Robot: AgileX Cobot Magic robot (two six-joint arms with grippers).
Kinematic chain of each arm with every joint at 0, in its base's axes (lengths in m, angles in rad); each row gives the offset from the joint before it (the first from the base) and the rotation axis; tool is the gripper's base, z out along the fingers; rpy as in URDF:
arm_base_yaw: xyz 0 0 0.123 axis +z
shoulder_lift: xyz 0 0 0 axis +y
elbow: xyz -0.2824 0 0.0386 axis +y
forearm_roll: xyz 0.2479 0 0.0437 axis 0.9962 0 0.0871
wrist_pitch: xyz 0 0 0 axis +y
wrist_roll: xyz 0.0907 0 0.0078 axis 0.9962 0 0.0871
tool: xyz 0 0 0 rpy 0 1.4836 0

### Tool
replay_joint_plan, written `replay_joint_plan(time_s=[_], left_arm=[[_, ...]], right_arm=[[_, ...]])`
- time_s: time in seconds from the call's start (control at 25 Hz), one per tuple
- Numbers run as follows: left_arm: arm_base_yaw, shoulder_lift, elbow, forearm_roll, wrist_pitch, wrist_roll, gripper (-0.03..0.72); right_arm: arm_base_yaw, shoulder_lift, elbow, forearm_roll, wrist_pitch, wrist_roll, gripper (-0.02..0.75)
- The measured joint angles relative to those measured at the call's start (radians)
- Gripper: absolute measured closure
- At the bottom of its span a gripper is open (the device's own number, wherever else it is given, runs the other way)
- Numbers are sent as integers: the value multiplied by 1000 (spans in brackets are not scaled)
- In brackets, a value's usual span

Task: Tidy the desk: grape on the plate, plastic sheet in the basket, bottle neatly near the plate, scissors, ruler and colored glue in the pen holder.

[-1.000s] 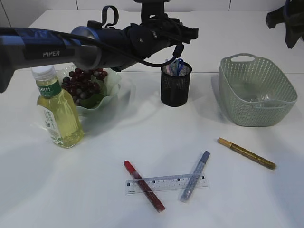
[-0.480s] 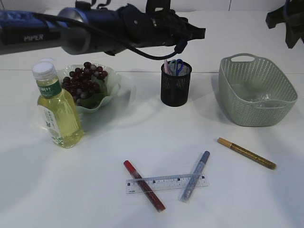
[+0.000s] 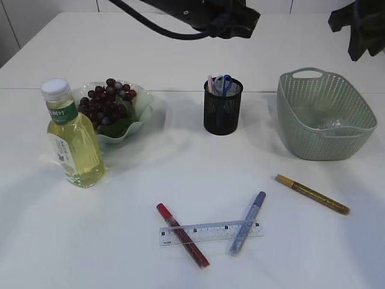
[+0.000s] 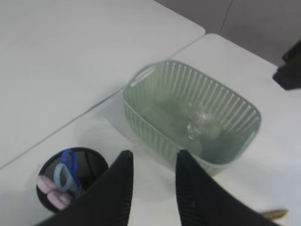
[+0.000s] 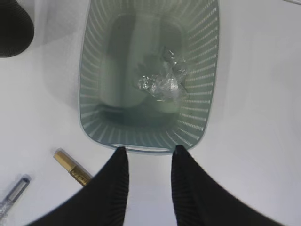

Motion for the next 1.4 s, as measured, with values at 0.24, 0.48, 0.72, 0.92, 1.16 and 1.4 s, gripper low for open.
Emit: replay_joint_plan(time_s=[0.24,0.48,0.72,0.92,1.16,1.4], left_arm=[[32,-23,-4,125,347,-65,433],[68,-41,-4,236,553,-333,433],[73,-77,-4,275,704,-484,416],[70,-95,-4,274,720,-495,309],[46,-176,0,263,722,-497,279],[16,-317,114,257,724,-499,276]], right_arm=[[0,-21,0,33,2,-6,477],[0,-23,0,103,2,-18,478],[0,-41,0,164,2,-26,478],[7,-73,0,219,2,-45,478],[68,-153,69,225,2,-69,478],[120,-277,277,228,4,-116,478]])
